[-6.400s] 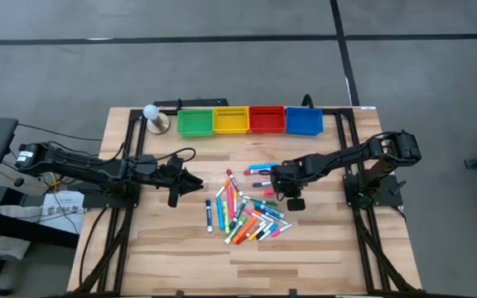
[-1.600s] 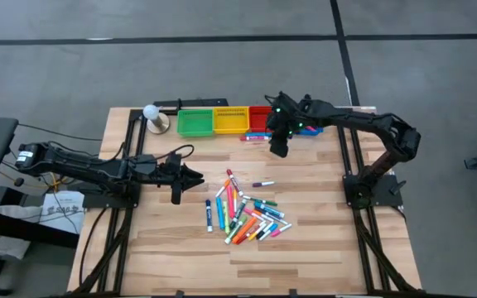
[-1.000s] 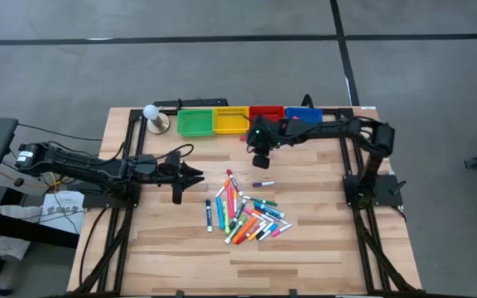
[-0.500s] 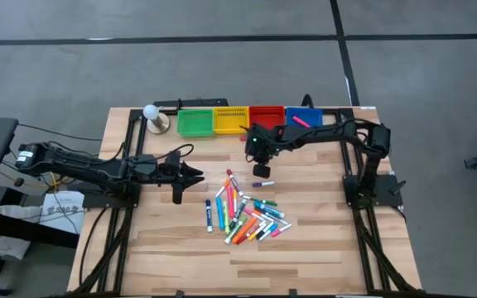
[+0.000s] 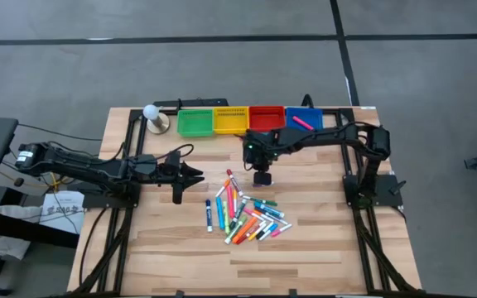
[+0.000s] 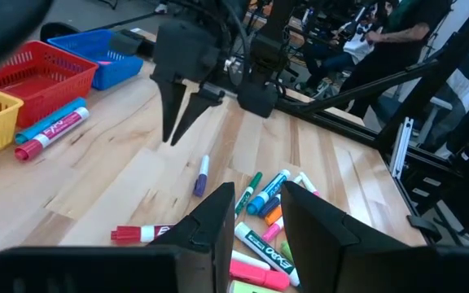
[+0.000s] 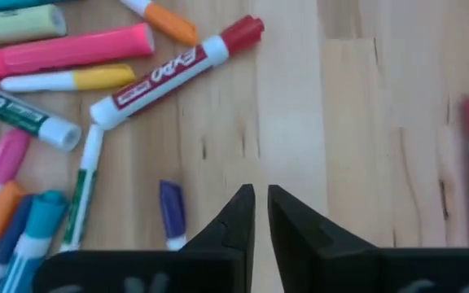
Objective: Pick & Place Markers
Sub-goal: Put the orange highlighter pen into the blue basket
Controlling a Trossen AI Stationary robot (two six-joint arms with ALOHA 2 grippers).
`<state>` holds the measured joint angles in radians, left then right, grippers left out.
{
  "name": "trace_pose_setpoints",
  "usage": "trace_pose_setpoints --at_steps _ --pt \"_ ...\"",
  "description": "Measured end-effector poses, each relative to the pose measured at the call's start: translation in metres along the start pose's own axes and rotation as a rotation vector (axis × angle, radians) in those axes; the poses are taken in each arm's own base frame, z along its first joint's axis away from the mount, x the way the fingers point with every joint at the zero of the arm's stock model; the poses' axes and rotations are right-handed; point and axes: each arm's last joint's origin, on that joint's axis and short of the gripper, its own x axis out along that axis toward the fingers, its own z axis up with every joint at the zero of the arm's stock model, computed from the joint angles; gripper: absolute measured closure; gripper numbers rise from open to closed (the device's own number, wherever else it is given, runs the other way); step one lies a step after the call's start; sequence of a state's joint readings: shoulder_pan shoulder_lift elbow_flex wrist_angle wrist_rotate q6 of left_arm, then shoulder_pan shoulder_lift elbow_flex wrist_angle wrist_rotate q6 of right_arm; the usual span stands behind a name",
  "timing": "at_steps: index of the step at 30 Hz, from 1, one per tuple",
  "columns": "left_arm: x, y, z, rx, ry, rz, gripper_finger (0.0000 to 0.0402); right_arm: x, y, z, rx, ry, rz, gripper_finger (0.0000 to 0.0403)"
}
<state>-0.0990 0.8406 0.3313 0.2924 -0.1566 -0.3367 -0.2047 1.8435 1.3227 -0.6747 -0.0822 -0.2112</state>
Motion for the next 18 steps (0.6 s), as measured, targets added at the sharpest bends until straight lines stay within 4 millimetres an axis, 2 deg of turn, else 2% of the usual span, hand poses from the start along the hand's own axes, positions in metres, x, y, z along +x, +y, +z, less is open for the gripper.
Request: trace_pose_setpoints --at_steps 11,14,18 --pt "-0.003 0.000 0.000 0.099 0.010 -0.023 0.0300 -0.019 0.000 -0.014 0.076 0.131 0.021 0.0379" --pt "-0.005 0.000 -0.002 0.098 0.049 -0.025 0.0300 -0.030 -0.001 -0.021 0.094 0.120 0.015 0.0379" --pt "-0.008 -0.006 -0.001 0.123 0.181 -0.021 0.0300 -0.042 -0.008 -0.039 0.167 0.076 -0.010 0.0382"
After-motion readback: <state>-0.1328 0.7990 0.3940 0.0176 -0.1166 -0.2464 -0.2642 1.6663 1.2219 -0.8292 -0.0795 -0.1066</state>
